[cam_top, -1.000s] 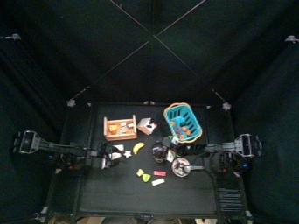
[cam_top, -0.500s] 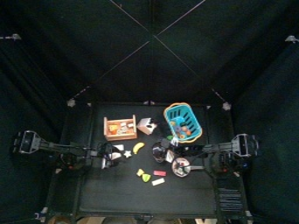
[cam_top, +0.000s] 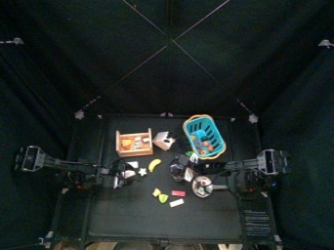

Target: Grab pot lid

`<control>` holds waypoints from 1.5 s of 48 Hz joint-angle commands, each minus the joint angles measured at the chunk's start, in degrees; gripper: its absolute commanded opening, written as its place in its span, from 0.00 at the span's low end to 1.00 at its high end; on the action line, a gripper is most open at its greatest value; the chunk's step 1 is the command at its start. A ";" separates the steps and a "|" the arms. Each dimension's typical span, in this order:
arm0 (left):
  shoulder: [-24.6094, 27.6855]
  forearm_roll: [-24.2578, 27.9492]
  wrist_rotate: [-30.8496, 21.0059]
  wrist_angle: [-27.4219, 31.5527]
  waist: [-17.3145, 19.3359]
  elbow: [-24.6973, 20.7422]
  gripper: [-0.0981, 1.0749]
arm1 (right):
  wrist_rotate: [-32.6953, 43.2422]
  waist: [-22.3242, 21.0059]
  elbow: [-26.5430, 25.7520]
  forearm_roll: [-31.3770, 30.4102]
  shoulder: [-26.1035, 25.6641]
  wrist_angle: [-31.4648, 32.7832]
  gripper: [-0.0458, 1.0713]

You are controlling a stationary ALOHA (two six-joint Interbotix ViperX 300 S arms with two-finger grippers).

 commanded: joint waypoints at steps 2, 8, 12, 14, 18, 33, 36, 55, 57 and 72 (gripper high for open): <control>0.09 -0.09 0.09 -0.26 0.18 -0.62 0.94 | 0.00 0.09 -1.05 0.18 -0.62 0.00 0.89; 0.09 -0.09 0.09 -0.26 0.18 -0.62 0.94 | 0.09 0.09 -0.97 0.18 -0.62 0.00 0.84; 0.09 -0.18 0.09 -0.09 0.18 -0.62 0.94 | 0.09 0.09 -0.97 0.35 -0.62 0.00 0.78; 0.09 -0.18 0.09 0.00 0.18 -0.53 0.94 | 0.09 0.09 -0.88 0.35 -0.62 0.00 0.75; 0.09 -0.09 0.09 0.26 0.18 -0.53 0.94 | 0.09 0.00 -0.88 0.44 -0.53 0.00 0.70; 0.09 -0.09 0.09 0.35 0.18 -0.62 0.94 | 0.00 0.09 -1.14 0.44 -0.62 0.00 0.60; 0.09 -0.09 0.09 0.35 0.18 -0.53 0.94 | 0.09 0.09 -1.14 0.44 -0.62 0.00 0.60; 0.09 -0.18 0.09 0.35 0.18 -0.62 0.94 | 0.09 0.00 -1.14 0.62 -0.70 0.00 0.60; 0.09 -0.18 0.09 0.35 0.18 -0.62 0.94 | 0.09 0.00 -1.14 0.62 -0.70 0.00 0.60; 0.09 -0.18 0.00 0.35 0.09 -0.53 0.94 | 0.09 -0.09 -1.32 0.62 -0.97 0.00 0.60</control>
